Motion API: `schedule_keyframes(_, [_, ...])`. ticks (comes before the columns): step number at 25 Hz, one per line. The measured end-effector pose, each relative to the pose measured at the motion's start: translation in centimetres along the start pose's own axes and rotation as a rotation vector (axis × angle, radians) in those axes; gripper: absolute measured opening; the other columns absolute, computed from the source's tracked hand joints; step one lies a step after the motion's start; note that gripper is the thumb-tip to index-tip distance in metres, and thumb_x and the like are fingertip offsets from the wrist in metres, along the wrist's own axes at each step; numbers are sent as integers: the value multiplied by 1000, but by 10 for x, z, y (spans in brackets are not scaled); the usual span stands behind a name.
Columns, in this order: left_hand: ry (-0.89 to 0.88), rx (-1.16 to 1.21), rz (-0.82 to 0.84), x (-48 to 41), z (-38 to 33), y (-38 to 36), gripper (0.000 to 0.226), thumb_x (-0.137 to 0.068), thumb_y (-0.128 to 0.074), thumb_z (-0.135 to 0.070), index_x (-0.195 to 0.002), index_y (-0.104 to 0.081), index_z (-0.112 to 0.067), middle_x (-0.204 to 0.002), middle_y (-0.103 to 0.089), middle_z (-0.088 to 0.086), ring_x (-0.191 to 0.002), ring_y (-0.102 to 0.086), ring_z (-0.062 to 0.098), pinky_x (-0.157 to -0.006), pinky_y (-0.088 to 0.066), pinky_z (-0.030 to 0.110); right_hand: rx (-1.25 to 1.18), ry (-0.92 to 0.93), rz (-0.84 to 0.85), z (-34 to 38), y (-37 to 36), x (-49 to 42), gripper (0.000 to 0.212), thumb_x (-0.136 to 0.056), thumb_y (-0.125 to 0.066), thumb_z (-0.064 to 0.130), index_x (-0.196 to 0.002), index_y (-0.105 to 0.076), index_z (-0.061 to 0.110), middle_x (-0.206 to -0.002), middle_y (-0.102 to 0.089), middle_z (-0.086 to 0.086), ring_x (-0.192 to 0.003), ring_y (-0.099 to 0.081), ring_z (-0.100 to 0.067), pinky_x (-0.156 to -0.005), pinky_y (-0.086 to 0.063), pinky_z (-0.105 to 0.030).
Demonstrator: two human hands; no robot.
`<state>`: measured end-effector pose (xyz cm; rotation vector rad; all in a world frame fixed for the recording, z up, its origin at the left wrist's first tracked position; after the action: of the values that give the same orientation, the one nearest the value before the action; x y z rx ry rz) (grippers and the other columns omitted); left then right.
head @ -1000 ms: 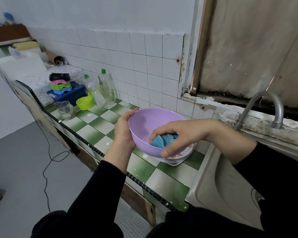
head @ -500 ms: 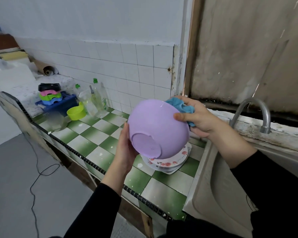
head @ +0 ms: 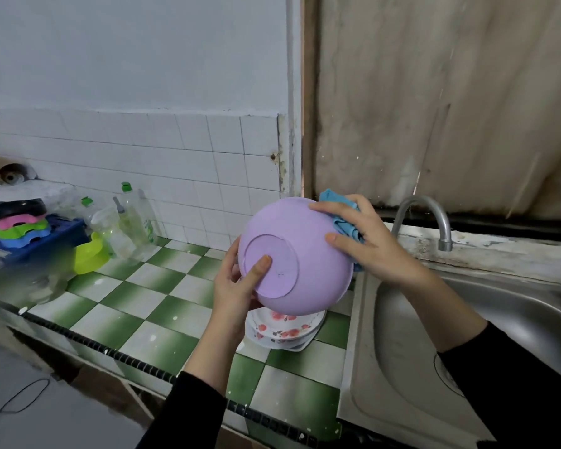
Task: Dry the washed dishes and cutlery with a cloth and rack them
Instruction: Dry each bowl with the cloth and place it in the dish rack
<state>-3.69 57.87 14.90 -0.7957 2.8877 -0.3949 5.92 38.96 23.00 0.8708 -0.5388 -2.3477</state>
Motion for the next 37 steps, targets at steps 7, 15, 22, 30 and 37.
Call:
schedule_keyframes(7, [55, -138, 195, -8, -9, -38, 52, -72, -79, -28, -120, -62, -36, -108, -70, -3, -88, -66, 14, -57, -54, 29, 342, -155, -21, -10, 24, 45, 112, -39, -87, 66, -133, -27, 64, -119, -23, 15, -121, -30, -8, -109, -22, -19])
schedule_keyframes(15, [-60, -348, 734, 13, -3, -131, 125, -45, -95, -30, -149, -26, -38, -133, -51, -25, -117, -53, -4, -92, -54, 35, 457, -315, -302, -13, 97, 136, 114, -39, -74, 81, -140, -25, 62, -124, -31, 0, -118, -38, -16, -108, -29, -23])
schedule_keyframes(22, [-229, -469, 1139, 80, 14, -259, 146, -38, -98, -18, -151, -9, -41, -145, -37, -29, -128, -41, -12, -105, -45, 40, 538, -455, -508, 3, 185, 254, 116, -40, -84, 65, -141, -29, 57, -122, -34, 1, -115, -36, -2, -101, -20, 0])
schedule_keyframes(30, [-367, -408, 1277, 209, 43, -407, 132, -33, -96, -32, -140, -22, -54, -133, -47, -35, -123, -45, -13, -96, -46, 19, 712, -629, -613, 43, 295, 415, 111, -41, -79, 68, -138, -26, 58, -122, -30, 2, -120, -35, -11, -109, -27, -26])
schedule_keyframes(37, [-478, -396, 1303, 297, 39, -512, 132, -37, -99, -28, -137, -20, -60, -118, -44, -50, -112, -42, -25, -84, -35, -1, 829, -673, -679, 69, 386, 511, 112, -44, -76, 72, -142, -24, 56, -118, -35, -8, -120, -42, -26, -109, -34, -34])
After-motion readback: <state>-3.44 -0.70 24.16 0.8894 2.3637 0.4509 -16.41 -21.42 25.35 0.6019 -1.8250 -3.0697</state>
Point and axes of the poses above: each hand's wrist, its own x-axis away from the middle knuckle, its own y-axis out of the back of the hand, z = x × y, the point moved 5 cm from there along -x, towards the middle knuckle
